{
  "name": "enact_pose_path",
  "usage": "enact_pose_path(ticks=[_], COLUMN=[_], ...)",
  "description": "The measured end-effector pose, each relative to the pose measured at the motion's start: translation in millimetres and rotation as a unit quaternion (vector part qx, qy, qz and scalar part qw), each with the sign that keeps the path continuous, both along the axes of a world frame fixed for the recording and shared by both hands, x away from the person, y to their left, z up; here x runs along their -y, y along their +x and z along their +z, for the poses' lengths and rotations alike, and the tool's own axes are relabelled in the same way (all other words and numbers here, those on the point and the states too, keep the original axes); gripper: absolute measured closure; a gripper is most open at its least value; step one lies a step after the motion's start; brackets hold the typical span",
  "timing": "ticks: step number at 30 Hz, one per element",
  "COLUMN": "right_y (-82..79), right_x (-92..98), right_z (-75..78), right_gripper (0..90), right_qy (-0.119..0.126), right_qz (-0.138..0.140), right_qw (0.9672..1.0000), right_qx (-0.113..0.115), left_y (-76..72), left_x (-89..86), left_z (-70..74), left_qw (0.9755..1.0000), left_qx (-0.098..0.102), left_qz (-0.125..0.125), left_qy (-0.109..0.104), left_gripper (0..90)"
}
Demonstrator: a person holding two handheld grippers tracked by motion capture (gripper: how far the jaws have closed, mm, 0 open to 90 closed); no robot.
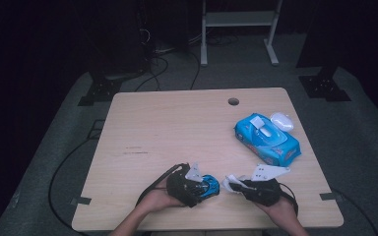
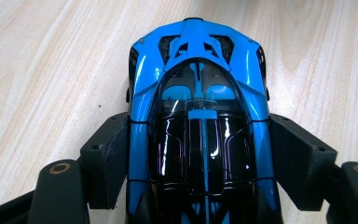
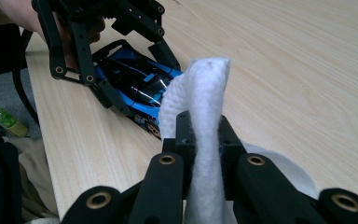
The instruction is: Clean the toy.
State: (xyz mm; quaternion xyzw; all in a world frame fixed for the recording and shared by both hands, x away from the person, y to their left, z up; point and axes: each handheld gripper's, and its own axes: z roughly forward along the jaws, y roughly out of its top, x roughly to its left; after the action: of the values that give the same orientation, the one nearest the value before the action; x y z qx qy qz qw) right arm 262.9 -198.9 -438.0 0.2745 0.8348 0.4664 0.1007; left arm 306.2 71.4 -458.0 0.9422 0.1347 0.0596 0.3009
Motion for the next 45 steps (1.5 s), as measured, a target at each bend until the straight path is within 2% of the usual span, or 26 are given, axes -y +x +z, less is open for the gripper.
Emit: enact_pose_path(ticks=[10,15,25,28,36,38,40,42,45], right_y=[1.0,0.9,0.9,1.1,1.1,1.2,1.3,1.3,1.3], right_x=[2.2,1.6,2.9,2.7,2.4,2.7,2.8,2.7,2.7], right_z=[0.9,0.4,0.1,0.0,0.0,0.0,0.1,0.1,0.3], right_gripper=[83.2,82.9,82.8,82.8,82.8,82.8,82.8,82.8,82.8], right_qy=[0.003,0.001,0.001,0.001,0.001,0.001,0.002,0.002,0.002], right_qz=[-0.004,-0.004,-0.005,-0.005,-0.005,-0.005,-0.005,-0.005,-0.005], right_qw=[1.0000,1.0000,1.0000,1.0000,1.0000,1.0000,1.0000,1.0000,1.0000], right_qx=[0.000,-0.001,-0.003,-0.003,-0.002,-0.003,-0.003,-0.003,-0.002], left_y=[1.7,2.2,5.9,4.9,4.6,3.8,4.7,4.8,4.2], left_x=[-3.6,-0.9,-2.1,-1.2,-1.7,-1.7,-3.4,-2.7,-2.5], left_z=[5.2,-1.2,-2.4,-3.9,-2.4,-1.6,1.0,0.5,1.0], left_qw=[0.9999,1.0000,0.9999,0.9997,0.9994,0.9995,0.9998,0.9997,0.9996], left_qx=[0.003,0.002,-0.009,-0.005,0.000,0.002,0.001,0.000,0.002], left_qz=[0.007,0.001,-0.008,-0.019,-0.023,-0.022,-0.018,-0.016,-0.017], left_qy=[-0.008,0.007,0.004,0.018,0.024,0.023,0.011,0.020,0.021], left_gripper=[27.4,27.3,26.4,24.4,25.6,25.8,27.9,28.0,28.1])
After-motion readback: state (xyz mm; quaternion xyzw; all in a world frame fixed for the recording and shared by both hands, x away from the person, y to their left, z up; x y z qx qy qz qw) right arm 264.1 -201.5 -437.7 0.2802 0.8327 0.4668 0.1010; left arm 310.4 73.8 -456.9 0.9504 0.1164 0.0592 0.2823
